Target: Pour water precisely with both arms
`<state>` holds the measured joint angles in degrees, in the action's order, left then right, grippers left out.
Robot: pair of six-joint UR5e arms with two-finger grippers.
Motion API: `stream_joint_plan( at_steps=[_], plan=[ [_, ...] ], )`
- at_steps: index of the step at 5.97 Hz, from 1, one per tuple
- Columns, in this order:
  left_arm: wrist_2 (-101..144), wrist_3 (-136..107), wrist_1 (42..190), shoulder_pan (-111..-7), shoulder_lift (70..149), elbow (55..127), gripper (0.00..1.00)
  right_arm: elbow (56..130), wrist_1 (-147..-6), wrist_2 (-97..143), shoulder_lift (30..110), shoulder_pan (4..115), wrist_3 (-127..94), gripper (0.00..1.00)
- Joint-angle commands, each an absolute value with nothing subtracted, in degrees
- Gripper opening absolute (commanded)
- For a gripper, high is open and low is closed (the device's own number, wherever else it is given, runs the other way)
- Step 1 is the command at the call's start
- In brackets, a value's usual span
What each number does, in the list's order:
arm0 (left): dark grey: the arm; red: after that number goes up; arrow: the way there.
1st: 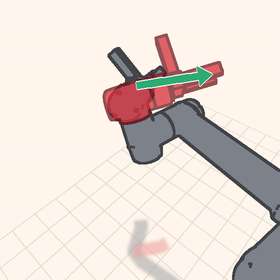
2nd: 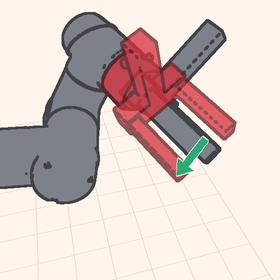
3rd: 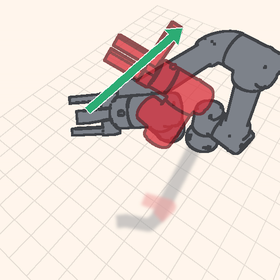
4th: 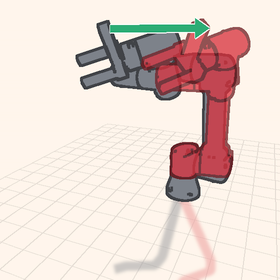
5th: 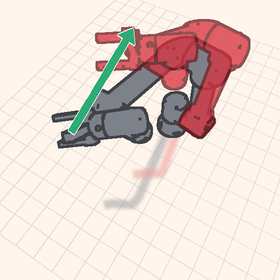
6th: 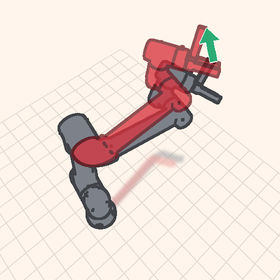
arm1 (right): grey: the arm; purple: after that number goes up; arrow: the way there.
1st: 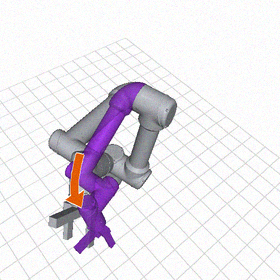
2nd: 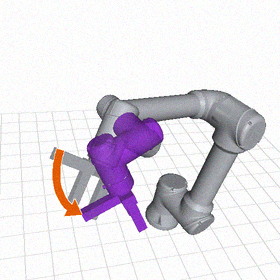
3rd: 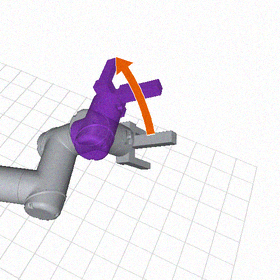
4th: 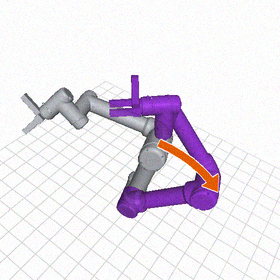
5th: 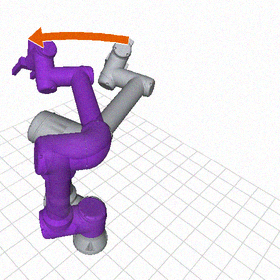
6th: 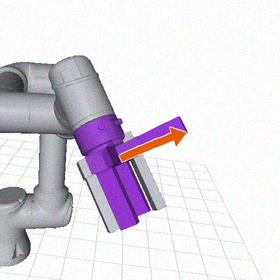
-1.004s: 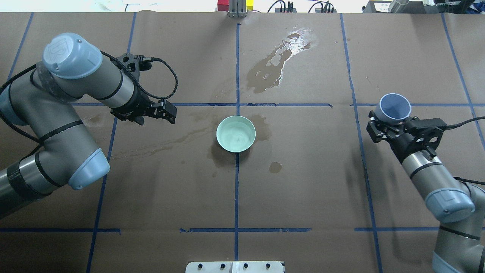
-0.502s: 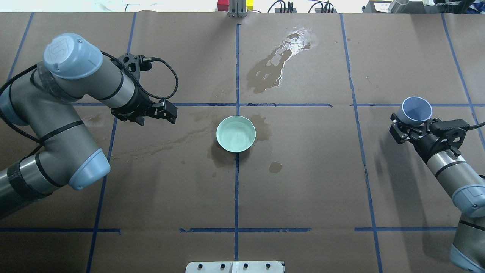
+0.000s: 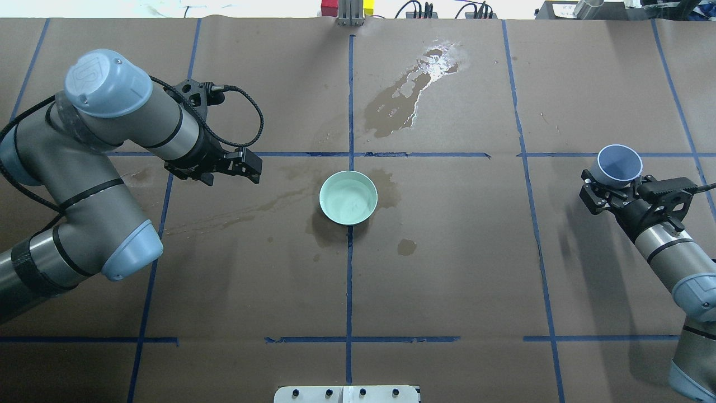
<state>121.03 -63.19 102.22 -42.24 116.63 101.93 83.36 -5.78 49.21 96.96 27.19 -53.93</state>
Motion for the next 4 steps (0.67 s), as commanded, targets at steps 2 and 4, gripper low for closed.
stream_joint_plan(
  at_steps=[2, 4],
  plan=[
    [121.0, -63.2, 102.2, -42.2, 116.6, 101.9, 1.00, 83.2, -5.7, 49.1, 97.1, 27.2, -56.5, 0.09],
    [121.0, -63.2, 102.2, -42.2, 116.6, 101.9, 1.00, 82.8, -5.7, 49.0, 97.3, 27.3, -58.3, 0.09]
  ],
)
